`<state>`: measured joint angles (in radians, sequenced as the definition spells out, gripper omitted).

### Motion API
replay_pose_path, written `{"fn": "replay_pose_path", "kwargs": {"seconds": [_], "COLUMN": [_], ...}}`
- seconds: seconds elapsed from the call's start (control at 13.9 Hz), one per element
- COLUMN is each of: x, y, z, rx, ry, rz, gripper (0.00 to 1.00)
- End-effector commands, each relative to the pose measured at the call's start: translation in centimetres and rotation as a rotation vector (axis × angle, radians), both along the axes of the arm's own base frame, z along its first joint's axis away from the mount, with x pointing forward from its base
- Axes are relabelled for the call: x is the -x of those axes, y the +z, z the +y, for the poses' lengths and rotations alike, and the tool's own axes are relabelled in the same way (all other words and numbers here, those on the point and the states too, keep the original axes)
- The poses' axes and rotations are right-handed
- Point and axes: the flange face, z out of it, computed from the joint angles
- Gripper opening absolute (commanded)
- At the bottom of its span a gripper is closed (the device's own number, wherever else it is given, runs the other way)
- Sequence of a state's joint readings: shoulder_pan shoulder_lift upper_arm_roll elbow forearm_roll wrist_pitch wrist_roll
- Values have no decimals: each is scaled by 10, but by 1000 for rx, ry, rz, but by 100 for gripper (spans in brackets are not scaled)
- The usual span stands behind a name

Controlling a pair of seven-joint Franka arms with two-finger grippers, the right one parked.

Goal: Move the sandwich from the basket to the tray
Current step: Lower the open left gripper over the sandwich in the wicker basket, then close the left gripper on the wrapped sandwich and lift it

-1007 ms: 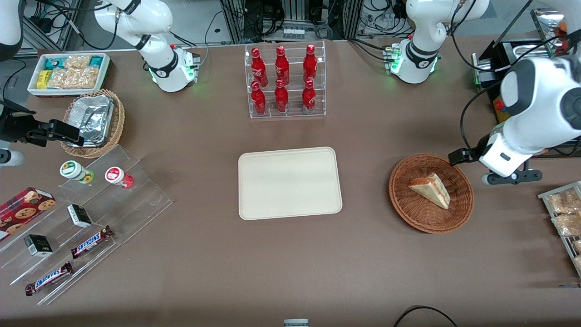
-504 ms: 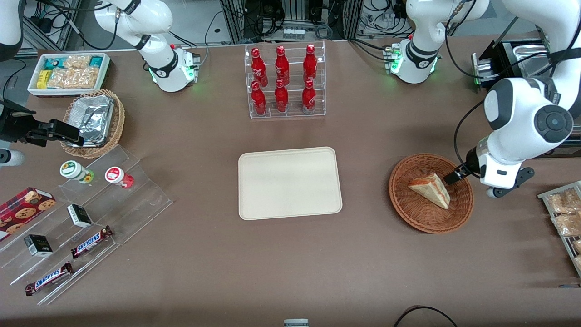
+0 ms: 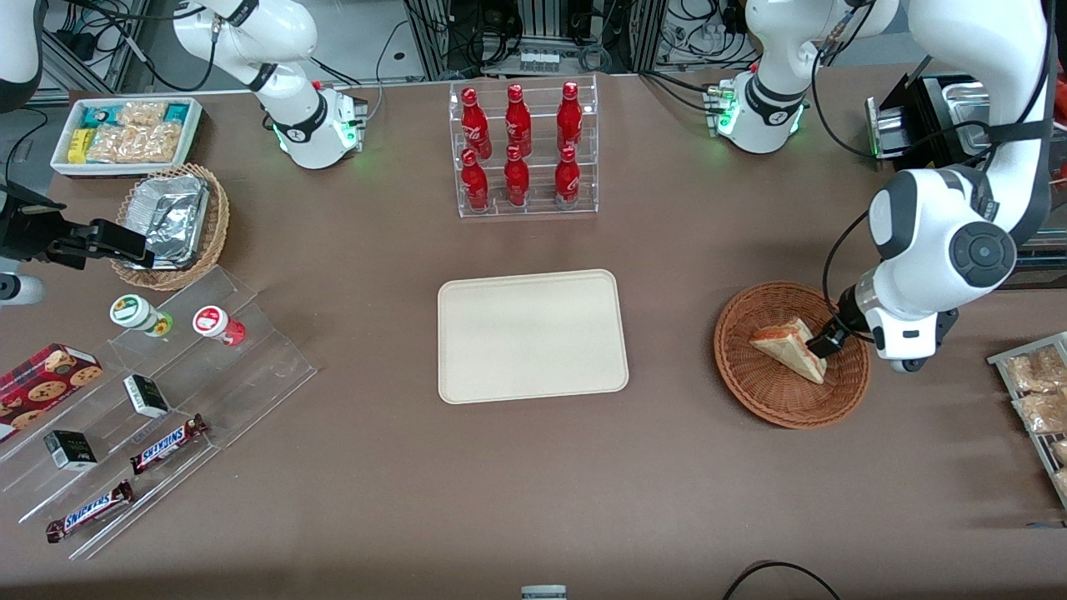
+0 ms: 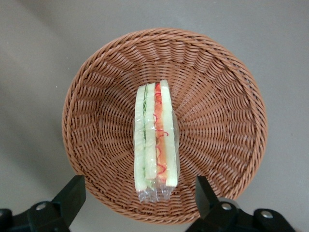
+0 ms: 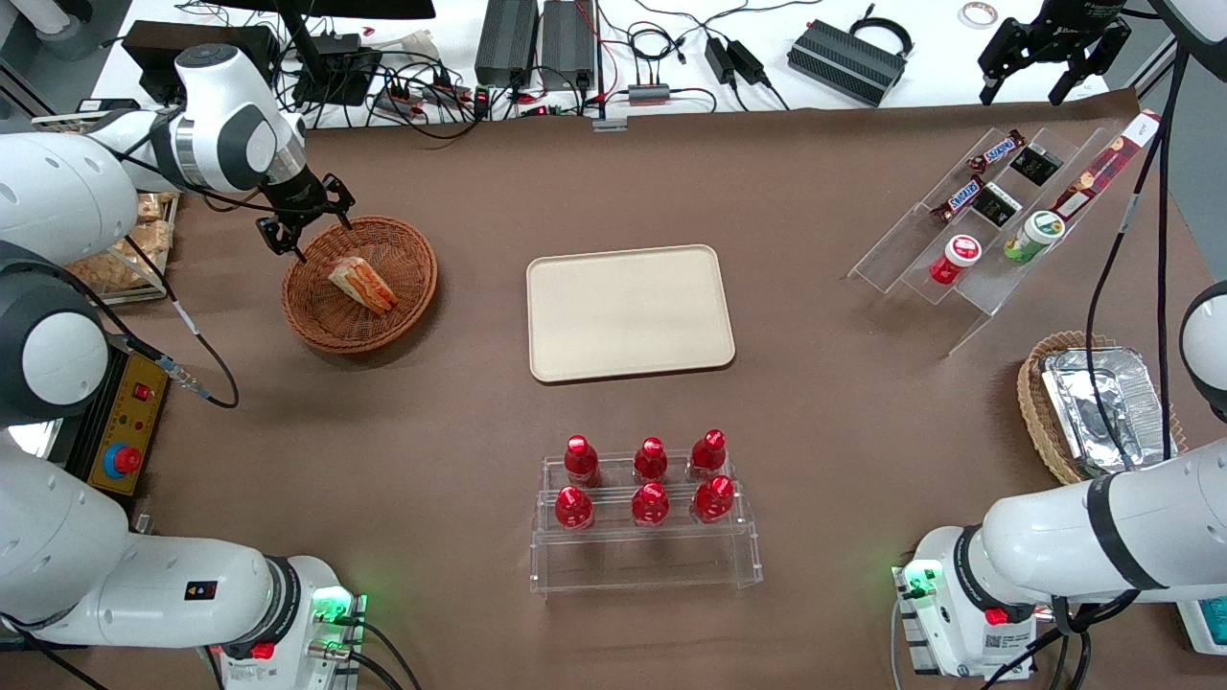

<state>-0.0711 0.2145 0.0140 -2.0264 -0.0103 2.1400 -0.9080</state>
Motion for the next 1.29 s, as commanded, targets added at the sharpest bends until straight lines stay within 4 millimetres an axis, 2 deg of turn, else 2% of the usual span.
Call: {"fn": "replay_pose_path", "kwargs": {"seconds": [0.0, 0.43, 0.94, 1.01, 1.08, 1.15, 1.22], "x": [-3, -4, 16, 18, 18, 18, 16], "y": [-17, -46, -82, -84, -82, -78, -74], "z": [-12, -19, -16, -16, -15, -15, -15], "rx": [-7, 20, 15, 15, 14, 15, 15], "ry": [74, 104, 110, 110, 111, 109, 108], "rz": [-7, 12, 24, 24, 27, 27, 34], "gripper": [100, 100, 100, 90, 43, 3, 0]}}
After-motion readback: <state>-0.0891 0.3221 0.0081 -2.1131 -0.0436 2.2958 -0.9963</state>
